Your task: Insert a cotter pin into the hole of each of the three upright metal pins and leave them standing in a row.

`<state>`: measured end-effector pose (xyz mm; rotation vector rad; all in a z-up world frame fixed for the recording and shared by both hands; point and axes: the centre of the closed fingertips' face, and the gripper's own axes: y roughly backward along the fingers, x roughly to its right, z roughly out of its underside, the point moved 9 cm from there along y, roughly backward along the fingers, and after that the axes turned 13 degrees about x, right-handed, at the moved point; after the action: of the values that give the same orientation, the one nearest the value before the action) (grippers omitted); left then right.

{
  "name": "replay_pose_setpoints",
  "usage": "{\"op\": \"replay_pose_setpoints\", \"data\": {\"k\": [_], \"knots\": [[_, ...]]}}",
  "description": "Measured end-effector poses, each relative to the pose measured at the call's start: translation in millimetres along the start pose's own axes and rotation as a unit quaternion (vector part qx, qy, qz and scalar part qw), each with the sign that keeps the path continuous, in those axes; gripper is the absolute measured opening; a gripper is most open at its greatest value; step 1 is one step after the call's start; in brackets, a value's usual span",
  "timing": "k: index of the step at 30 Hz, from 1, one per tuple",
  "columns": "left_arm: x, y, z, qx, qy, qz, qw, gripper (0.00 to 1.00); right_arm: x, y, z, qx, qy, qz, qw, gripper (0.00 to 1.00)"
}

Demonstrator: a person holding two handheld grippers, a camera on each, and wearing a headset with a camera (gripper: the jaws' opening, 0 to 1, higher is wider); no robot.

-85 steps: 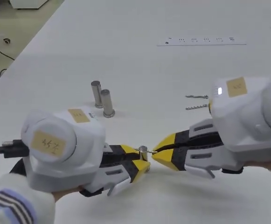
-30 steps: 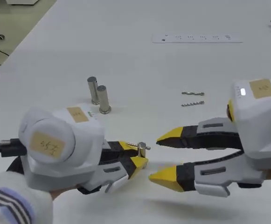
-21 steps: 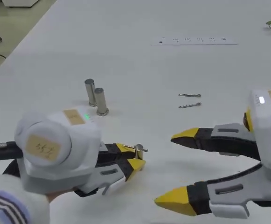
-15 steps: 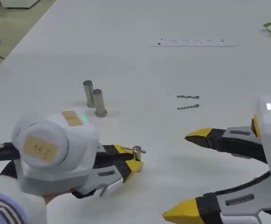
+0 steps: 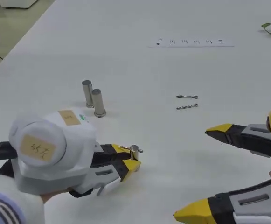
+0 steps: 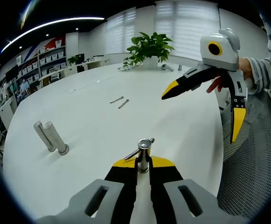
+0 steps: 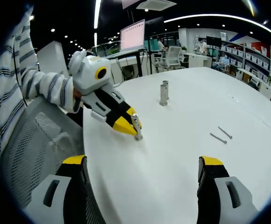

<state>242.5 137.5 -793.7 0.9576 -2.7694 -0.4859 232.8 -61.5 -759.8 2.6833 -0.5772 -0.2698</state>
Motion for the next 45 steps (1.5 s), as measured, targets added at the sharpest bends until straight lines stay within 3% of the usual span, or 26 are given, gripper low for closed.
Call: {"op": "replay_pose_setpoints", "data": {"k": [3,7,13,17,21,24,29,34,44,45], "knots": [[-2.5,0.6,-1.5,0.002,-0.013,-0.008,0.9999,0.07,-1.0,0.9,-1.1,0.006,-0.003,0.000,1.0000,1.00],[-4.5,1.8,-7.1,0.023,0.011,-0.016,0.9995,0.07,-1.2,1.8,-0.9,0.010,-0.006,0.002,0.9999,1.00],[-13.6,-1.3,-21.6,0.024,-0.004,-0.035,0.9991,0.07,-0.5,4.3,-2.3,0.010,-0.003,0.011,0.9999,1.00],[-21.1,-7.2,-33.5,0.029,-0.009,-0.045,0.9985,0.07,1.2,5.6,-3.5,0.011,-0.003,0.014,0.9998,1.00],[-32.1,-17.0,-39.5,0.028,-0.027,-0.055,0.9977,0.07,3.8,6.9,-3.7,0.013,-0.004,0.020,0.9997,1.00],[-39.4,-23.6,-42.7,0.033,-0.023,-0.064,0.9972,0.07,5.2,8.0,-3.8,0.012,-0.005,0.025,0.9996,1.00],[-48.7,-33.3,-43.6,0.025,-0.028,-0.088,0.9954,0.07,7.7,9.4,-4.4,0.016,-0.011,0.034,0.9993,1.00],[-51.6,-41.3,-40.9,0.026,-0.019,-0.097,0.9948,0.07,8.7,9.1,-1.9,0.011,-0.015,0.037,0.9991,1.00],[-53.9,-50.0,-30.3,0.029,0.025,-0.101,0.9941,0.07,11.0,8.0,1.4,0.003,-0.020,0.048,0.9986,1.00],[-53.7,-50.4,-29.6,0.035,0.043,-0.103,0.9931,0.07,11.5,8.3,2.0,0.000,-0.021,0.050,0.9985,1.00]]}}
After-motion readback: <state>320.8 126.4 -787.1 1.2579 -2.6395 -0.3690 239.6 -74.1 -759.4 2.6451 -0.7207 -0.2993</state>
